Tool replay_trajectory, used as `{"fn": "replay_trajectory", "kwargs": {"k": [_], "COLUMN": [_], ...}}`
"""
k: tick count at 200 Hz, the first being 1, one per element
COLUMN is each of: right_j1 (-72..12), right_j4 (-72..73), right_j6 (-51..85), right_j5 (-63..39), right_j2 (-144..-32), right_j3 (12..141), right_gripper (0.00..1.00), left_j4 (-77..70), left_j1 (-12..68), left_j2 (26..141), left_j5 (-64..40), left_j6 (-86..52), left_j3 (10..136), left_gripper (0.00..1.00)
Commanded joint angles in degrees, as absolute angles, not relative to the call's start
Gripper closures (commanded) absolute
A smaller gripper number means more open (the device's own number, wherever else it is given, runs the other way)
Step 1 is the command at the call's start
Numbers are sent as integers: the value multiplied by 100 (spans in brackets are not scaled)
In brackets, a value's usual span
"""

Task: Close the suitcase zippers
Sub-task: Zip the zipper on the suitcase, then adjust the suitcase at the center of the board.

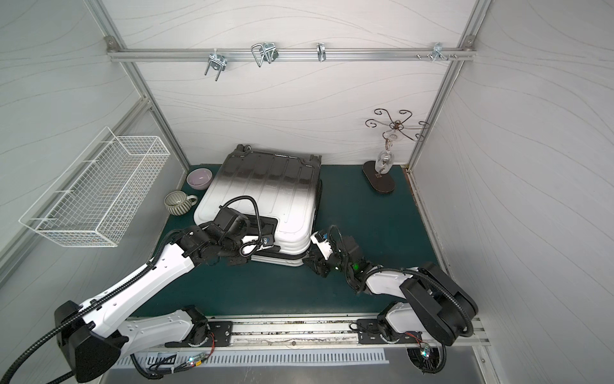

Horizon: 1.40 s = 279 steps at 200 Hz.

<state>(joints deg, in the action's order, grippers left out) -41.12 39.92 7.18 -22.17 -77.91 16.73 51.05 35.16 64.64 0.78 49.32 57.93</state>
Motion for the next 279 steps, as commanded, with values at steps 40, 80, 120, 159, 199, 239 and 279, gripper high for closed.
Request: {"fn": "replay_trajectory", "kwargs": {"k": [40, 80, 120, 159, 199, 239, 279], "right_j1": [-3893, -2892, -2263, -1886, -2059, -2030, -1397], "right_j4": [3649, 2510, 2021, 2194, 2411, 2717, 2147], "right_j6": [308, 416, 225, 93, 132, 469, 835], "right_j5": [-1888, -2091, -2340, -2589, -3013, -2682, -1988], "right_j2": [-7259, -6937, -7257, -7907, -9139, -10313, -10737], "right_j3": [1795, 2315, 3037, 3590, 4860, 6003, 7157], "right_gripper": [100, 100, 100, 100, 100, 100, 100], "left_j4": [5107, 5837, 6409, 7110, 7293, 7587, 7592], "left_j1": [3407, 4061, 4639, 5375, 5798, 6153, 6370], "left_j2": [6002, 5690, 5347, 4923, 4724, 4547, 4456], "left_j5": [279, 560, 420, 491, 493, 468, 401], "left_j6": [4782, 5344, 5453, 5578, 5690, 5793, 5760], "left_j3": [5611, 5028, 4714, 4411, 4319, 4279, 4170], "left_gripper": [100, 100, 100, 100, 100, 100, 100]}}
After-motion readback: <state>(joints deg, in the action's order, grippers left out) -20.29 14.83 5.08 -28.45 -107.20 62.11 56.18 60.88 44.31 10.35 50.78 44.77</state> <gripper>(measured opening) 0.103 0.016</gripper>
